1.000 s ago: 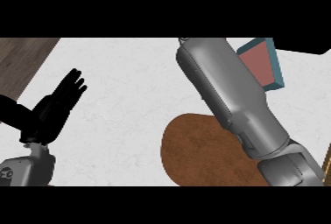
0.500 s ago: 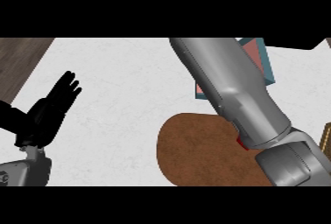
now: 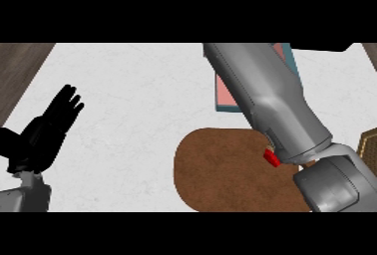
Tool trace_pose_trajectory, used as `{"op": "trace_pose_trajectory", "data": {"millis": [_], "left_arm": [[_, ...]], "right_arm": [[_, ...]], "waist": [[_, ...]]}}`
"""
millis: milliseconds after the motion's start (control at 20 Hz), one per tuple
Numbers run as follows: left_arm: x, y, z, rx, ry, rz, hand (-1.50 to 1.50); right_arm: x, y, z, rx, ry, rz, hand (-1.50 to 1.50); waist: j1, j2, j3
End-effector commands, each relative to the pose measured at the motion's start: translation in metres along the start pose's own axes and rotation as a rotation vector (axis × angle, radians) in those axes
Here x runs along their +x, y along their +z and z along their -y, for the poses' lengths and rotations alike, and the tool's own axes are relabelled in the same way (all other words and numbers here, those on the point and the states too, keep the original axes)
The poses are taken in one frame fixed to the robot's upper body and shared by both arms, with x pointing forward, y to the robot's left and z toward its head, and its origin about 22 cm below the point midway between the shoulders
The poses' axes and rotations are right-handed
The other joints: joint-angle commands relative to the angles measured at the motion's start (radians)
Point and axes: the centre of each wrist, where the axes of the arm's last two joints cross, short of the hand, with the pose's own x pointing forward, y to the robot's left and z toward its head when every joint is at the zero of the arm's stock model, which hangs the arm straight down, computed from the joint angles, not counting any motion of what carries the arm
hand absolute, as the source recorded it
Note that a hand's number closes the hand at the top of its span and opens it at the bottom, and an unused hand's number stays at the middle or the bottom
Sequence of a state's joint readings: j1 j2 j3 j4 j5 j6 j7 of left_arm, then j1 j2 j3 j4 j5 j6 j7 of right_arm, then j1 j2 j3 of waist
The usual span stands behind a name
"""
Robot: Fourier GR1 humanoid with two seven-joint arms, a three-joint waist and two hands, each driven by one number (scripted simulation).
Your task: Pick the squash from the cutting board and place it in the cardboard box
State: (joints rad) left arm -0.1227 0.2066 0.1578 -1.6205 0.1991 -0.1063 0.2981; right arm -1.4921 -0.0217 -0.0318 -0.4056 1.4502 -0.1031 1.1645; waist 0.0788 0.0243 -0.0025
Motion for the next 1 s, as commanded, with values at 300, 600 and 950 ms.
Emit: {"op": "trace_pose_trajectory", "data": {"millis": [300,600,950], "left_arm": [[0.004,0.007,-0.008,0.009,-0.006,0.009,0.00],[0.005,0.000,-0.004,0.012,0.016,0.003,0.00],[-0.002,0.005,-0.012,0.029,0.009,0.015,0.00]], "right_arm": [[-0.031,-0.010,-0.067,0.035,-0.112,-0.173,1.50],[-0.043,-0.011,-0.089,0.273,-0.140,-0.264,1.50],[-0.067,-0.003,-0.132,0.296,-0.254,-0.260,-1.50]], "waist": [[-0.008,0.003,0.002],[-0.023,0.003,0.002],[-0.024,-0.004,0.003]]}}
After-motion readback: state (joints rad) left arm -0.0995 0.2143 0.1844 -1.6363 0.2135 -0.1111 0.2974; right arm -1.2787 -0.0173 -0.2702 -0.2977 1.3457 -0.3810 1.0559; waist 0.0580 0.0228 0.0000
